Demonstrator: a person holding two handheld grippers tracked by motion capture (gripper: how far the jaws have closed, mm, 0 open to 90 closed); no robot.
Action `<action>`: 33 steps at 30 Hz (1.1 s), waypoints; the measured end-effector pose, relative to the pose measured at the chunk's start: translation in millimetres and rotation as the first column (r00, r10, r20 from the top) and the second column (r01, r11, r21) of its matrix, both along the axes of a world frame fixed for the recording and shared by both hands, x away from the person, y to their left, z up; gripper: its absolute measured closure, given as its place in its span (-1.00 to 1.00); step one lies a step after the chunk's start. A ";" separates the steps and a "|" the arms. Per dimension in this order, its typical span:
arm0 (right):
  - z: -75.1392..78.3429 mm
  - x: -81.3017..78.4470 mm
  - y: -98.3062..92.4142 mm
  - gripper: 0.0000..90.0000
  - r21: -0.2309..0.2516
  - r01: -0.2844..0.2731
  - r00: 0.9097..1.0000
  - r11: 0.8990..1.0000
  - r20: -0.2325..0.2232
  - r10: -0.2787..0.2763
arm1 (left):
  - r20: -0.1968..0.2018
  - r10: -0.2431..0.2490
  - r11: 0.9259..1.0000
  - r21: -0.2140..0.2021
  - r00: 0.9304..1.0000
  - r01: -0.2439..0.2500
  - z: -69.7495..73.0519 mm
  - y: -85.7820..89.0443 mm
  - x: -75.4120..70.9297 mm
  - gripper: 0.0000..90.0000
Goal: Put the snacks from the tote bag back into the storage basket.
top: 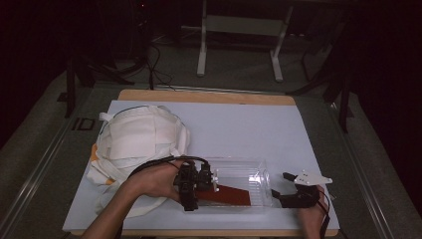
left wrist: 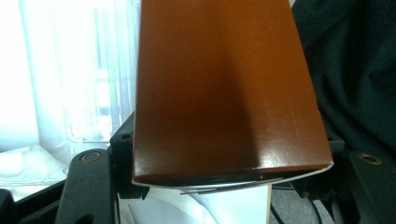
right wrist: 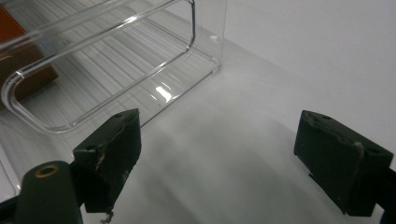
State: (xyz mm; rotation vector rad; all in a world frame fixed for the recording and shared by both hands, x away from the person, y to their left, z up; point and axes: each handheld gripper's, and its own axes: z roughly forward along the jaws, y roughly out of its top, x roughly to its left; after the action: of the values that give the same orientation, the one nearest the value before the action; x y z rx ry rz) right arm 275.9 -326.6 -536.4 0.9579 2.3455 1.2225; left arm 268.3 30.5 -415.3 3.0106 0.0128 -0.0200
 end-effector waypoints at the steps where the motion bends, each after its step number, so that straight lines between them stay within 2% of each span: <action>1: 0.0 0.0 0.0 -0.67 0.000 0.000 1.000 1.000 0.000 0.000 | -0.002 0.000 1.000 0.000 1.000 0.000 0.1 0.2 0.3 -0.25; 9: 0.0 0.0 0.1 -0.67 -0.001 -0.001 1.000 1.000 0.001 0.001 | -0.009 0.011 1.000 0.006 1.000 -0.011 -0.3 3.5 0.8 -0.26; 15: -0.1 0.0 0.2 -0.67 -0.002 -0.001 1.000 1.000 0.001 0.001 | -0.003 0.017 1.000 -0.012 1.000 -0.018 -0.5 4.6 1.3 -0.26; 18: 0.0 0.0 0.0 -0.67 -0.001 0.000 1.000 1.000 0.000 0.000 | 0.027 0.005 1.000 -0.020 1.000 -0.005 0.1 3.5 1.3 -0.17; 21: 0.0 0.0 0.1 -0.67 -0.002 -0.001 1.000 1.000 0.001 0.001 | 0.012 0.010 1.000 -0.021 1.000 -0.009 -1.5 1.5 1.4 -0.14; 26: 0.0 0.0 0.0 -0.67 0.000 -0.001 1.000 1.000 0.000 0.001 | -0.004 0.014 1.000 -0.001 1.000 -0.014 -8.3 -2.9 2.5 -0.20; 29: 0.1 0.1 -0.3 -0.67 0.002 -0.001 1.000 1.000 0.001 0.001 | -0.019 0.018 1.000 -0.005 1.000 -0.018 -7.0 -2.9 2.9 -0.26; 33: 0.0 0.1 -0.2 -0.67 0.002 -0.002 1.000 1.000 0.000 0.002 | -0.016 0.024 1.000 -0.009 1.000 -0.024 -1.9 0.6 2.2 -0.33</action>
State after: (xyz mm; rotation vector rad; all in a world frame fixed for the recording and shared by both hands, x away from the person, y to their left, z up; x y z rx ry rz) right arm 276.0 -326.8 -536.4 0.9567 2.3462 1.2258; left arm 270.5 31.1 -417.3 3.0009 0.0501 -0.0413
